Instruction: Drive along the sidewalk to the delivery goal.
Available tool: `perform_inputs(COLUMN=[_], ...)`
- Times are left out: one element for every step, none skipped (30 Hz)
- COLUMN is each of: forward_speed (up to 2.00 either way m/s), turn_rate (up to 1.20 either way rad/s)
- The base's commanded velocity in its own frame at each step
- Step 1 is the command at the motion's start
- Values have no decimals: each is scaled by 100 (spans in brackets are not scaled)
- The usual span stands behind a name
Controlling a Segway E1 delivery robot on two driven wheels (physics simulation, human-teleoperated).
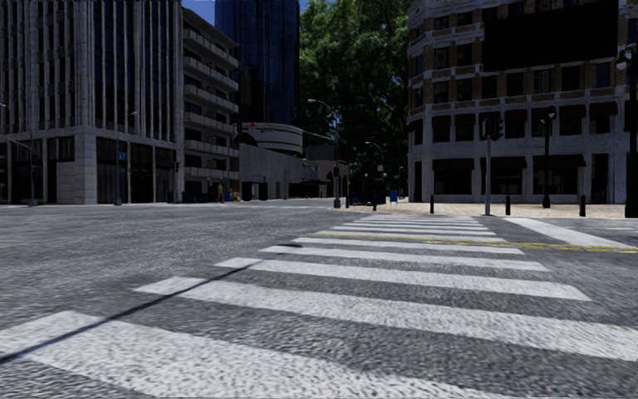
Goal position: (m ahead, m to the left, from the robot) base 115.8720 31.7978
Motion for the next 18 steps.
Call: perform_inputs(forward_speed=[141,141,141,141,141,141,141,141,141,141,141,141,141,141,141,141,141,141], turn_rate=[-50,-50,-50,-50,-50,-50,-50,-50,-50,-50,-50,-50,-50,-50,-50,-49,-49,-48])
